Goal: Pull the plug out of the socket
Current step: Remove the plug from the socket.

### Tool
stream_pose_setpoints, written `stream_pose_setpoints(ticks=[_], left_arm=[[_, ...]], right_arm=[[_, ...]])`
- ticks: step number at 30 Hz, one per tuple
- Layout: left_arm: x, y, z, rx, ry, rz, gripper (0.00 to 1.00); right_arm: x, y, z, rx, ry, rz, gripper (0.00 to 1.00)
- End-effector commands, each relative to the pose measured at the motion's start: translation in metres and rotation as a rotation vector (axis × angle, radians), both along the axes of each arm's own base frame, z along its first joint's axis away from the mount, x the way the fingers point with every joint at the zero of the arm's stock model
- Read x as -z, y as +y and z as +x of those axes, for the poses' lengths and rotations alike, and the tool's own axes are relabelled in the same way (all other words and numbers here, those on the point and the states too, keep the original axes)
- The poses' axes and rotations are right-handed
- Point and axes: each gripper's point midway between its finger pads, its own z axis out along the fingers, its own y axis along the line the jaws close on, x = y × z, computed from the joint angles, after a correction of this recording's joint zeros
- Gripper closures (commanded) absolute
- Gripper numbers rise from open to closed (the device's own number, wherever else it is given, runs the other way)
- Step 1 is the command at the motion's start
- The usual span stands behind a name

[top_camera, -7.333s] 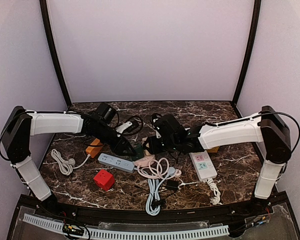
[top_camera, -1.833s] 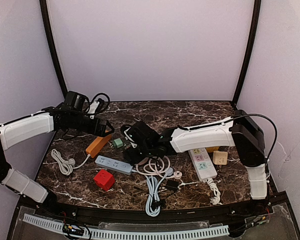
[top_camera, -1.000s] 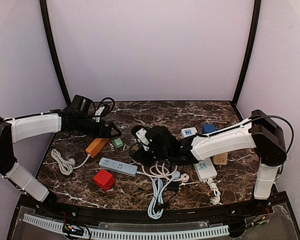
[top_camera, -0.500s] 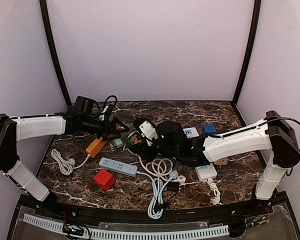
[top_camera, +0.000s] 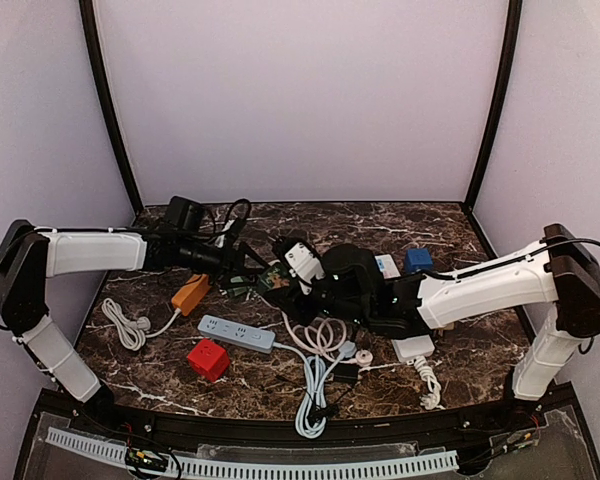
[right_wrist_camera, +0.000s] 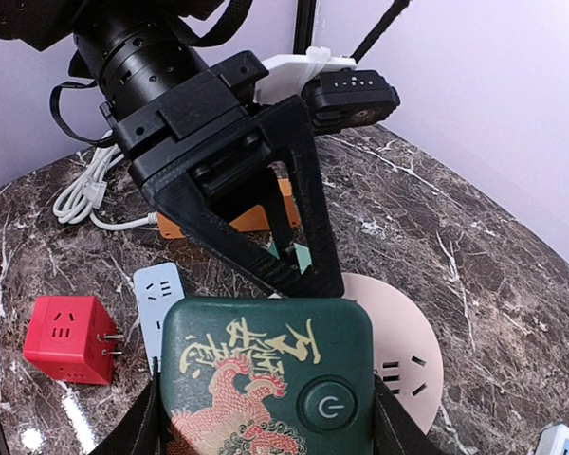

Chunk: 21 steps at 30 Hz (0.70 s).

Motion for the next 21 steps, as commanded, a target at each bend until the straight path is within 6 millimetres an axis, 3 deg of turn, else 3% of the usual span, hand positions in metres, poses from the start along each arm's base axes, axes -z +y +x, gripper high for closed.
stream_pose_setpoints(ticks=[1, 11, 21], left_arm=[[-0.009, -0.016, -0.013, 0.064, 0.022, -0.033, 0.37], [-0.010, -0.028, -0.022, 0.089, 0.066, -0.057, 0.47], [-0.005, -0.029, -0.025, 0.091, 0.076, -0.046, 0.79]], right_arm=[[-0.063, 0.005, -0.005, -0.008, -0.099, 0.180, 1.00], [-0.066, 0.001, -0.006, 0.002, -0.111, 0.198, 1.00], [-0.069, -0.007, -0.001, 0.043, -0.125, 0.210, 1.00]])
